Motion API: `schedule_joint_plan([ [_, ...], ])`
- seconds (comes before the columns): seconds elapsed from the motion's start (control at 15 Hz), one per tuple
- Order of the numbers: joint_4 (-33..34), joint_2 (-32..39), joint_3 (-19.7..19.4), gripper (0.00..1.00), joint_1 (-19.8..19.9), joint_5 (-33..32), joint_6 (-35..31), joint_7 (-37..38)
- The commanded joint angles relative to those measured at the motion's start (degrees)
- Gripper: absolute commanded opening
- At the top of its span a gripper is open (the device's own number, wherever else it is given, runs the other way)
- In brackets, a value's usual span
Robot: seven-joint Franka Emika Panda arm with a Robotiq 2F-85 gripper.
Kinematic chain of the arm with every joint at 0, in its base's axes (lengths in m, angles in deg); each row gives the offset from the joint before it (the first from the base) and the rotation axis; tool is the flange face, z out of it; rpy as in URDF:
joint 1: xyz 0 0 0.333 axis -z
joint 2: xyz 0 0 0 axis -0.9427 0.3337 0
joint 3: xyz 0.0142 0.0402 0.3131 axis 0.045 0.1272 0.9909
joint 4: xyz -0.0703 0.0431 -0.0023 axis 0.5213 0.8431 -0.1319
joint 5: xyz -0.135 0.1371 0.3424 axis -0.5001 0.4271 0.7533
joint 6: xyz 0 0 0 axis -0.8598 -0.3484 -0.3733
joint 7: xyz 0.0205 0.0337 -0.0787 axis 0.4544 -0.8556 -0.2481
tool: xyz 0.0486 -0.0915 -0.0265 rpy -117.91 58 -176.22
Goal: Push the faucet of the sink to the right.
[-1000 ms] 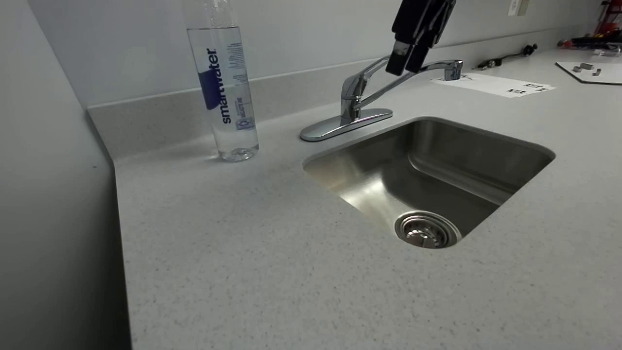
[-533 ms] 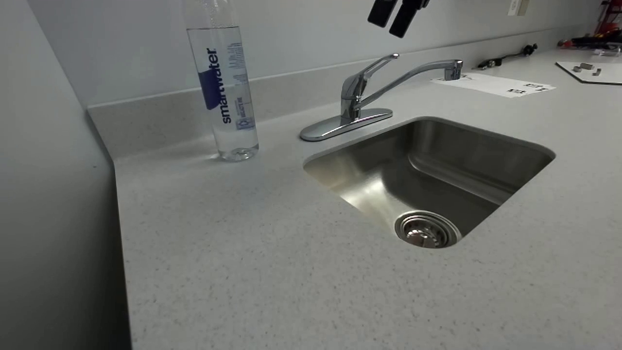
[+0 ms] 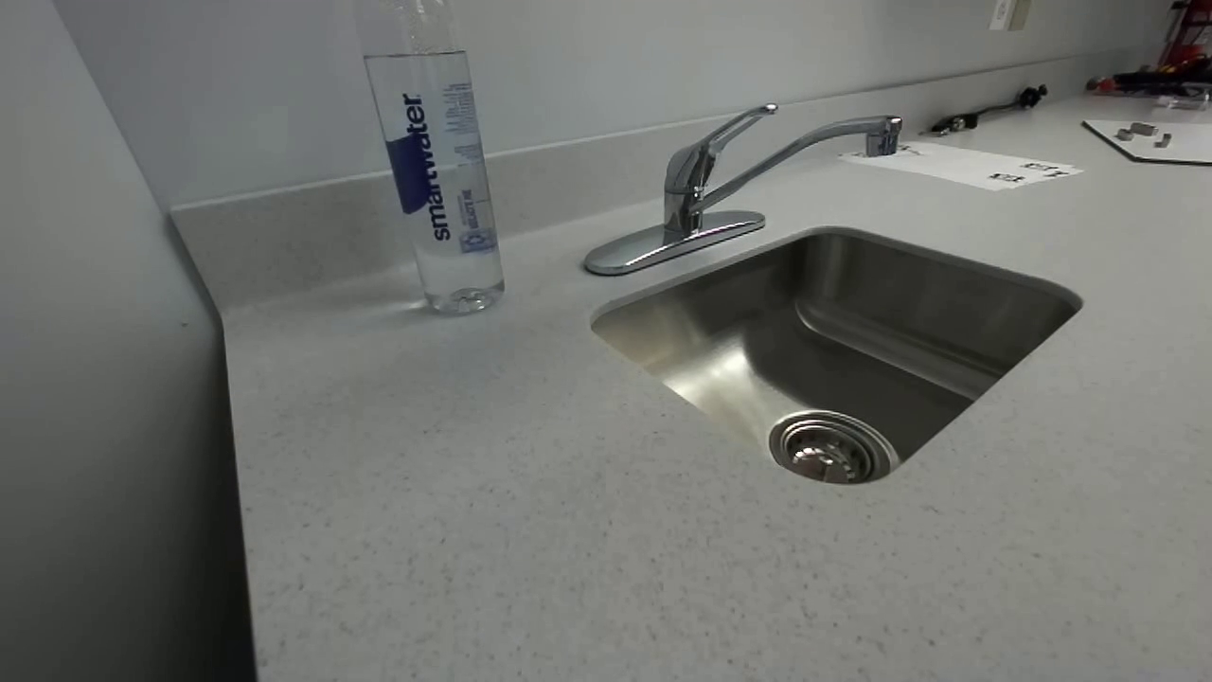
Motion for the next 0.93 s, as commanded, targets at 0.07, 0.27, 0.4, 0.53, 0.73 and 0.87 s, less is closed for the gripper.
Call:
schedule_joint_plan([
  [0.07, -1.5, -3.6, -1.1, 1.0, -0.2, -6.4, -0.3, 2.1],
  [0.27, -2.0, -5.7, -1.8, 1.0, 0.1, -9.0, 0.2, 3.3],
  [0.4, -2.3, -7.1, -2.5, 1.0, 0.4, -10.7, 0.5, 4.9],
  [0.53, -2.8, -8.7, -3.4, 1.0, 0.7, -11.9, 0.6, 6.3],
  [0.73, -4.6, -10.9, -4.5, 1.0, 1.2, -13.3, 0.1, 7.9],
  [0.87, -6.3, -12.3, -4.9, 1.0, 1.5, -13.5, 0.3, 8.2],
])
